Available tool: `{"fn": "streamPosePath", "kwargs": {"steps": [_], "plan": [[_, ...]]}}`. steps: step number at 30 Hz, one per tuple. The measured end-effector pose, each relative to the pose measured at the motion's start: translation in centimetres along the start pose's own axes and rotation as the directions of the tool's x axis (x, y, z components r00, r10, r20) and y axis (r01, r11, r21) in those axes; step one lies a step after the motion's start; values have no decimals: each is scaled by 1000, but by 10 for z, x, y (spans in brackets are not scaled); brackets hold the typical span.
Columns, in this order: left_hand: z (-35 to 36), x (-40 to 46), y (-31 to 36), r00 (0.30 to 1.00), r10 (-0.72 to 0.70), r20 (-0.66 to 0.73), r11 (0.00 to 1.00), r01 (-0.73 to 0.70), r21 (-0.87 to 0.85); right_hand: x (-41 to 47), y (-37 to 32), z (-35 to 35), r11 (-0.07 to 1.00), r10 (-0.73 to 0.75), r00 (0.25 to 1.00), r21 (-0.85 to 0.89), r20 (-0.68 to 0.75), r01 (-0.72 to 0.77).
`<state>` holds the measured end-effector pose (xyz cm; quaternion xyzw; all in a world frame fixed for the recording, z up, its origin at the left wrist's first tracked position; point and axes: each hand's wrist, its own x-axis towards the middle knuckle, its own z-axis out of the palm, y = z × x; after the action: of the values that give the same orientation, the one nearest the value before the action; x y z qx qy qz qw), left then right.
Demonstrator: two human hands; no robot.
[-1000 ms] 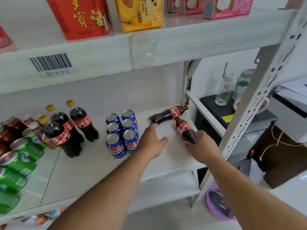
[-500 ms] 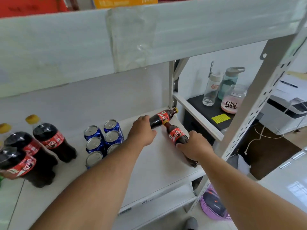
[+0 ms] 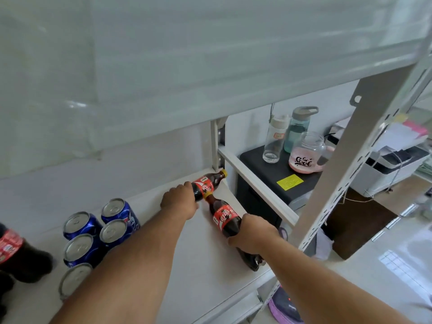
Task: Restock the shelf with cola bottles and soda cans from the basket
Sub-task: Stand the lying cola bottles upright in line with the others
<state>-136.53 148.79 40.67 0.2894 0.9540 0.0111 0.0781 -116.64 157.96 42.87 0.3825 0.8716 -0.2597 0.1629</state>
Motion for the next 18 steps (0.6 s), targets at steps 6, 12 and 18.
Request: {"fn": "streamPosePath", "kwargs": {"steps": [6,12,18], "plan": [[4,1,-7,997,-70,-31,988,65,-137,1,-3,1,1000,7,1000,11,-6,-7],[-13,-30,-27,988,-154,-18,899,132,-417,-21,-4,-10,971,24,999,241,-36,-15],[-47,-88,-39,981,-196,2,702,142,-698,-54,-15,-6,840,31,998,542,-59,6]]}}
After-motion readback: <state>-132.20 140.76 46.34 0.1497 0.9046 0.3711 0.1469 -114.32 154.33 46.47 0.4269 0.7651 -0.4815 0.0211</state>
